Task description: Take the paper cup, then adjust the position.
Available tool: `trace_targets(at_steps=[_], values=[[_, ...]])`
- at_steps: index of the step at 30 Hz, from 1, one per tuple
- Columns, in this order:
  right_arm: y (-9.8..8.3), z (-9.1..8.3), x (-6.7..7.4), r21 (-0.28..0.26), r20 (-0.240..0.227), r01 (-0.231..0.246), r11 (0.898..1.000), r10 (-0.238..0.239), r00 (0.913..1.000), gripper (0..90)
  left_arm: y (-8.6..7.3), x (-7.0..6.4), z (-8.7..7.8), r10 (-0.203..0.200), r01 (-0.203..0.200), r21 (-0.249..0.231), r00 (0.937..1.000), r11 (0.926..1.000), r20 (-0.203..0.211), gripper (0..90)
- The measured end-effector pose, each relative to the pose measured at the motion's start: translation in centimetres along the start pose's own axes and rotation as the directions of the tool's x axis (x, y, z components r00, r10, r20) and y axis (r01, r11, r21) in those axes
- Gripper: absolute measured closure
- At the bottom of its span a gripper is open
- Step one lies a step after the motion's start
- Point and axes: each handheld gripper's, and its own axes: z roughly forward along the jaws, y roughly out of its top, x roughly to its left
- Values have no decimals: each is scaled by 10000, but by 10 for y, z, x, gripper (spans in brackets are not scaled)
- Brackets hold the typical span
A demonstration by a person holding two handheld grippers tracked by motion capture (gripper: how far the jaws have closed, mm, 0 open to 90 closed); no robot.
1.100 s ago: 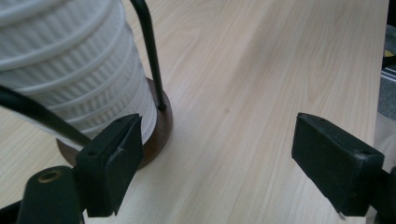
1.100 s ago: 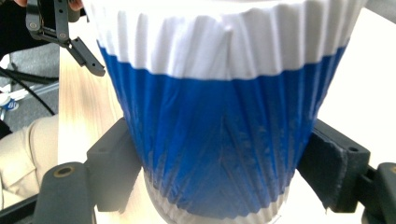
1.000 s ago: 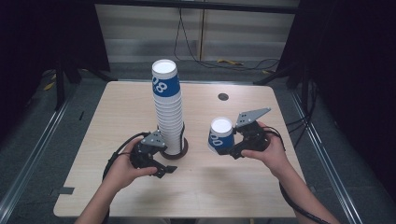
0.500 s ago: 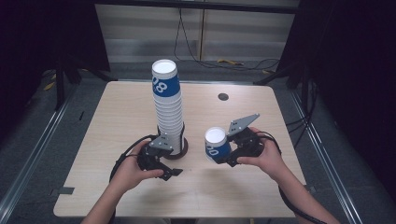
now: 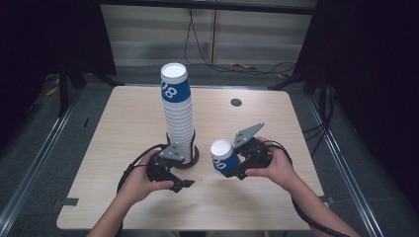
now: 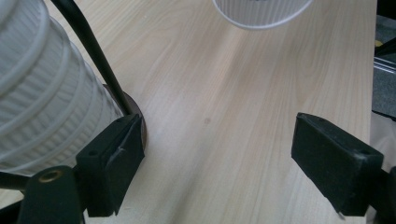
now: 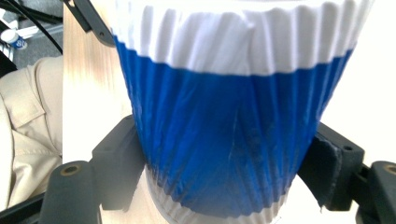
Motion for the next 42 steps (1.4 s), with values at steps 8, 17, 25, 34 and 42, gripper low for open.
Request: trace_targets(at_steps=[8, 17, 25, 34, 42], values=[[-4, 2, 1, 174, -75, -44, 9998, 45, 10000, 234, 5, -2, 1, 116, -117, -193, 9999, 9997, -32, 169], [-4, 1, 3, 797, 28, 224, 9966, -227, 9997, 234, 7, -3, 1, 112, -112, -151, 9999, 9998, -33, 169], [-2, 2, 2, 1345, 48, 311, 9904, -320, 9995, 233, 7, -4, -1, 130, -131, -58, 9999, 9999, -54, 169], [2, 7, 3, 1478, -1, 463, 9879, -468, 9989, 232, 5, -2, 1, 113, -112, -226, 9999, 9997, 31, 169], [4, 12, 4, 1860, -53, 495, 9813, -494, 9988, 232, 8, -3, -6, 75, -77, -318, 10000, 9995, -38, 169]])
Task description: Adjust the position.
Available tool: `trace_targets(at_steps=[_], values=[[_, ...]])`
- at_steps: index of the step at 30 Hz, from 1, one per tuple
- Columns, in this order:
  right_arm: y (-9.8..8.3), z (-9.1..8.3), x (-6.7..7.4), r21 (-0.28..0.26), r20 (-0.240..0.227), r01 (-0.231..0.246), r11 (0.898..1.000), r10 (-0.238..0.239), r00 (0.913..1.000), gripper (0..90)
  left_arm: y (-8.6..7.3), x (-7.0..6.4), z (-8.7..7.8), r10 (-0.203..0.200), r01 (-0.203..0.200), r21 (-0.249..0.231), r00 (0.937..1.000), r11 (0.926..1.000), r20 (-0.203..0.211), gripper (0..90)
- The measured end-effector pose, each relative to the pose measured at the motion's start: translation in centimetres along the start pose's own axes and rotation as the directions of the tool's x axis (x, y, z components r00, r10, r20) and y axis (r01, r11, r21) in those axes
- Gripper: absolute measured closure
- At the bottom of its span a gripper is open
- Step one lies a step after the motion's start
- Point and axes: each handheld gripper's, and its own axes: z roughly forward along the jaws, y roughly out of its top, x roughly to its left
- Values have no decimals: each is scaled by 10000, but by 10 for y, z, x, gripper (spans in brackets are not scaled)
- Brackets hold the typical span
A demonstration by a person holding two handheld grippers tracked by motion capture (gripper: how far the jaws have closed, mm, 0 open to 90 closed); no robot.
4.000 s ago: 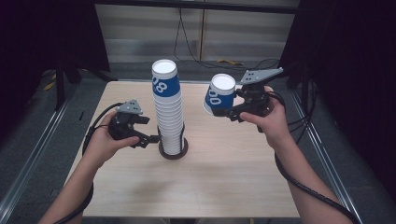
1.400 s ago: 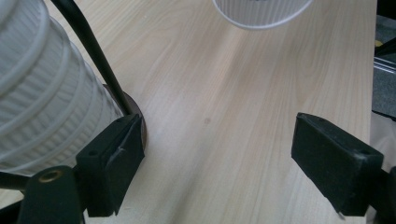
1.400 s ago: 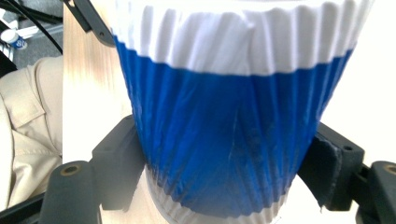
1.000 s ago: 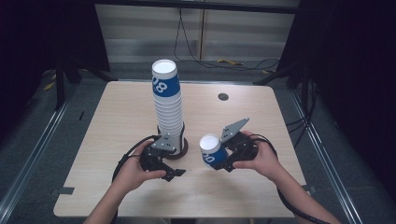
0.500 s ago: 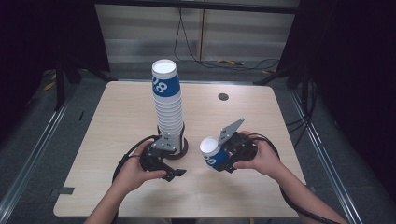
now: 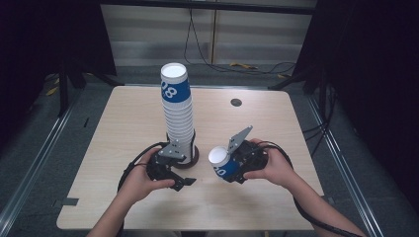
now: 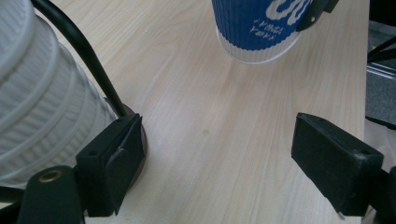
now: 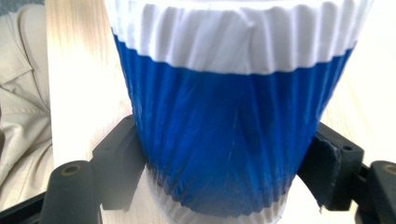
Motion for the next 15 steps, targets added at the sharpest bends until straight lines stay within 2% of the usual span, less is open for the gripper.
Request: trace_targets(at_steps=[2, 5, 11, 15], values=[[2, 0, 0, 224, 29, 123, 9997, -124, 9999, 232, 1, -2, 1, -66, 67, -220, 10000, 9997, 45, 169], [5, -1, 1, 355, 14, 195, 9992, -195, 9998, 232, 1, -2, 2, 41, -40, -22, 9999, 10000, 156, 169], [9, 1, 2, 736, 13, 379, 9966, -381, 9993, 231, 2, -2, 4, 106, -107, 24, 9996, 9999, 248, 169], [10, 1, 2, 1034, -11, 327, 9941, -327, 9995, 231, 4, -2, 4, 123, -121, -67, 9995, 9999, 291, 169]])
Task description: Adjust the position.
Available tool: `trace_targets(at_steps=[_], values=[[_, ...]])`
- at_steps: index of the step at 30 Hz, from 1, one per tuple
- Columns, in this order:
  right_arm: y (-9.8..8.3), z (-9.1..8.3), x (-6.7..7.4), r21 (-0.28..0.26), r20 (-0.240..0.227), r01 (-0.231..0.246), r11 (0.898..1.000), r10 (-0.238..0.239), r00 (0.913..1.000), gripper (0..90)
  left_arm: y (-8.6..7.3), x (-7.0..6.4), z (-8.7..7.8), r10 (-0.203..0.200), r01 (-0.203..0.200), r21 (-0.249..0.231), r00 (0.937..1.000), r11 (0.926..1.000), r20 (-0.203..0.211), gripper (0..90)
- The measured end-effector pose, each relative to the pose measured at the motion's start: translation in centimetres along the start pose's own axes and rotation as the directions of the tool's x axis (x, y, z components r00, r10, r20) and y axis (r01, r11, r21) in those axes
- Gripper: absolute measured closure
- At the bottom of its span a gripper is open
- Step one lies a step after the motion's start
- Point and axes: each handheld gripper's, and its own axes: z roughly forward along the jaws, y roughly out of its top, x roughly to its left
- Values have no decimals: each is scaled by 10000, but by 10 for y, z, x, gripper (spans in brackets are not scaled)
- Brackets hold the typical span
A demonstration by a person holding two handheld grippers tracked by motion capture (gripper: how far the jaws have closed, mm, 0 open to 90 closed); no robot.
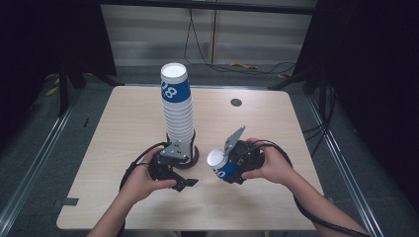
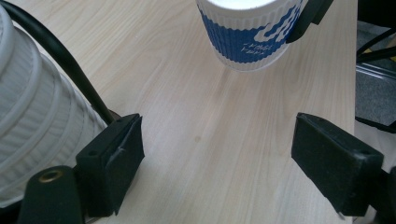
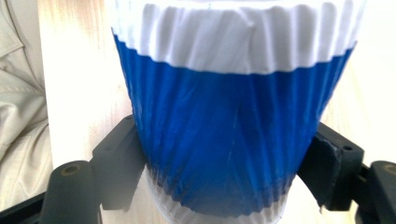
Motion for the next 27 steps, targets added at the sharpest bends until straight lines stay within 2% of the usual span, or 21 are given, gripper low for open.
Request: trace_targets(at_steps=[6, 7, 17, 27], values=[[1, -1, 1, 405, -61, -61, 9992, 64, 10000, 231, 2, -2, 3, 4, -3, -54, 9999, 10000, 100, 168], [2, 0, 1, 481, -50, 130, 9988, -128, 9999, 231, 2, -2, 4, 27, -26, -56, 9999, 10000, 141, 168], [7, 2, 7, 1132, -190, 611, 9917, -593, 9981, 231, 7, -4, 8, 153, -149, -134, 9993, 9998, 339, 164], [11, 6, 14, 1329, -479, 1044, 9856, -988, 9940, 229, 11, -6, 13, 75, -51, -342, 9974, 9994, 711, 161]])
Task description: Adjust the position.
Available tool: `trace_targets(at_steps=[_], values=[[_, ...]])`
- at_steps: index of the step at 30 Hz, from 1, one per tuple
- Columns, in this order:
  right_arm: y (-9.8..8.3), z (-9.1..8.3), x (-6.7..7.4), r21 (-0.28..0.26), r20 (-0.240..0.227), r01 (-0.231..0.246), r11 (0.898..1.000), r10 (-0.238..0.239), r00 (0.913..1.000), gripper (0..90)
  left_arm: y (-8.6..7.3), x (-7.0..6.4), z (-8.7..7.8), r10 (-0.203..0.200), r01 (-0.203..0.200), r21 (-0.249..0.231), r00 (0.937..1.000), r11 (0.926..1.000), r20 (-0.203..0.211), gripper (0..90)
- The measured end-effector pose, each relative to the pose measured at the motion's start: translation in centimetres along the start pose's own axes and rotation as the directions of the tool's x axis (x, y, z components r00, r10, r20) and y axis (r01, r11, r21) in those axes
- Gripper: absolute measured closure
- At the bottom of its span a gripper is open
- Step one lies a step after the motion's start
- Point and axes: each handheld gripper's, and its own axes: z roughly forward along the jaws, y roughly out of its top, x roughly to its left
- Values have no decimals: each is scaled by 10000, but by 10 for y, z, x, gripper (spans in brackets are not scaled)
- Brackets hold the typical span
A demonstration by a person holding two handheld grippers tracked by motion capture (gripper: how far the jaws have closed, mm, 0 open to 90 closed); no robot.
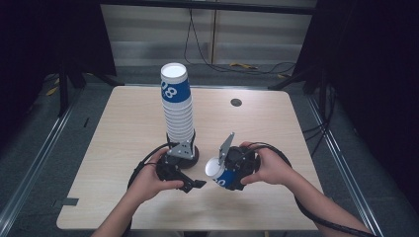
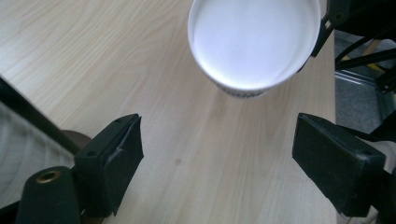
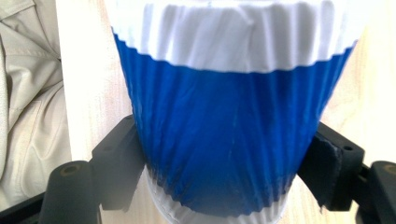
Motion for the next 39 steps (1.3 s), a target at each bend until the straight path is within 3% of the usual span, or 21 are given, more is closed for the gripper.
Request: trace_targets(at_steps=[3, 20, 27, 39], values=[[2, 1, 2, -132, -38, 17, 9999, -18, 10000, 228, 2, -2, 3, -44, 47, -124, 9997, 9999, 235, 161], [17, 8, 6, -385, -245, 420, 9984, -430, 9988, 225, 4, -4, 11, -161, 176, -284, 9985, 9994, 526, 163], [22, 8, 6, -515, -207, 433, 9977, -445, 9988, 223, 3, -5, 10, -155, 192, -466, 9967, 9987, 796, 282], [22, 7, 5, -560, -190, 453, 9974, -464, 9987, 220, -1, -3, 10, -120, 156, -419, 9964, 9990, 845, 289]])
